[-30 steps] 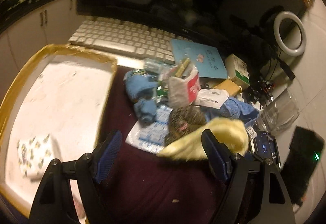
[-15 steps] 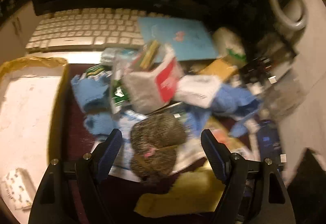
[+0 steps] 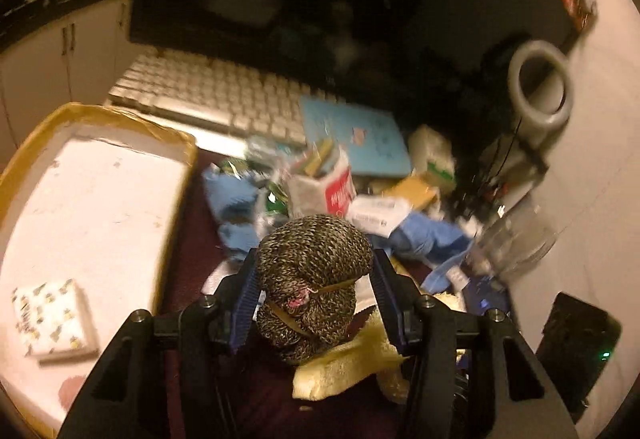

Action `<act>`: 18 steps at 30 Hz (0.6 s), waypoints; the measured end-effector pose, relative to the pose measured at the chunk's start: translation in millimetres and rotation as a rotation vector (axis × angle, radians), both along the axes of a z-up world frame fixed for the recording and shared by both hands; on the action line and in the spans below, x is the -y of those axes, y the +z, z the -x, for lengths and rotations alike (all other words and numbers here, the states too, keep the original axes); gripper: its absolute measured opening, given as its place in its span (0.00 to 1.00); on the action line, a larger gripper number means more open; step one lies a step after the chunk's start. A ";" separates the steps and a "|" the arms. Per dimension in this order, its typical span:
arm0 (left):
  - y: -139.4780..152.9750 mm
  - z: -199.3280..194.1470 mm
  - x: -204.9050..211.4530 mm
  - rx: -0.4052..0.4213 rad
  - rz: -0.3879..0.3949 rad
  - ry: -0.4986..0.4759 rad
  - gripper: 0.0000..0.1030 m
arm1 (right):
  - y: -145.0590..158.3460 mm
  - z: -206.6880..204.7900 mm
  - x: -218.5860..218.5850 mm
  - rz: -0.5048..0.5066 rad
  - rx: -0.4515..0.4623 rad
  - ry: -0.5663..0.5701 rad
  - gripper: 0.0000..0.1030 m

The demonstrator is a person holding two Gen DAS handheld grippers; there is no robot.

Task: Organize soft objects
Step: 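Grasp the brown knit glove with the left gripper while the right grasps the yellow towel, then carry the glove and yellow towel to the tray and release both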

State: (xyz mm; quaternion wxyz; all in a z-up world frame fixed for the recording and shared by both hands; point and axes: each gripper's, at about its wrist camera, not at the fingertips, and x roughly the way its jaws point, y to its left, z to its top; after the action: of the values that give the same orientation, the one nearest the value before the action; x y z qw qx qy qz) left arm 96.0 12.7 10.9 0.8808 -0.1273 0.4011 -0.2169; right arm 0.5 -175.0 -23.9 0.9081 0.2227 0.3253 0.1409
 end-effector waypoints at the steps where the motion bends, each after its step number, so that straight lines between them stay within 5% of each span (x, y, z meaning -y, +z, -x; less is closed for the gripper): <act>1: 4.0 5.8 -8.5 0.007 0.018 0.018 0.52 | 3.5 1.5 -2.8 0.001 0.014 0.007 0.41; 12: 30.7 34.6 -90.0 0.031 0.098 0.189 0.52 | 32.8 -12.7 -47.7 0.006 0.072 0.136 0.41; 18: 37.9 32.8 -120.5 0.057 0.070 0.261 0.52 | 44.6 -41.1 -79.3 -0.004 0.065 0.192 0.41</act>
State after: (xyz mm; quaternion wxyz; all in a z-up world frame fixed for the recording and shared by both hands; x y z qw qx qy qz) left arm 63.2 133.2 48.8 0.9075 -0.2029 0.3483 -0.1180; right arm 41.6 -95.7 20.7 0.9000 0.1876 0.3154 0.2353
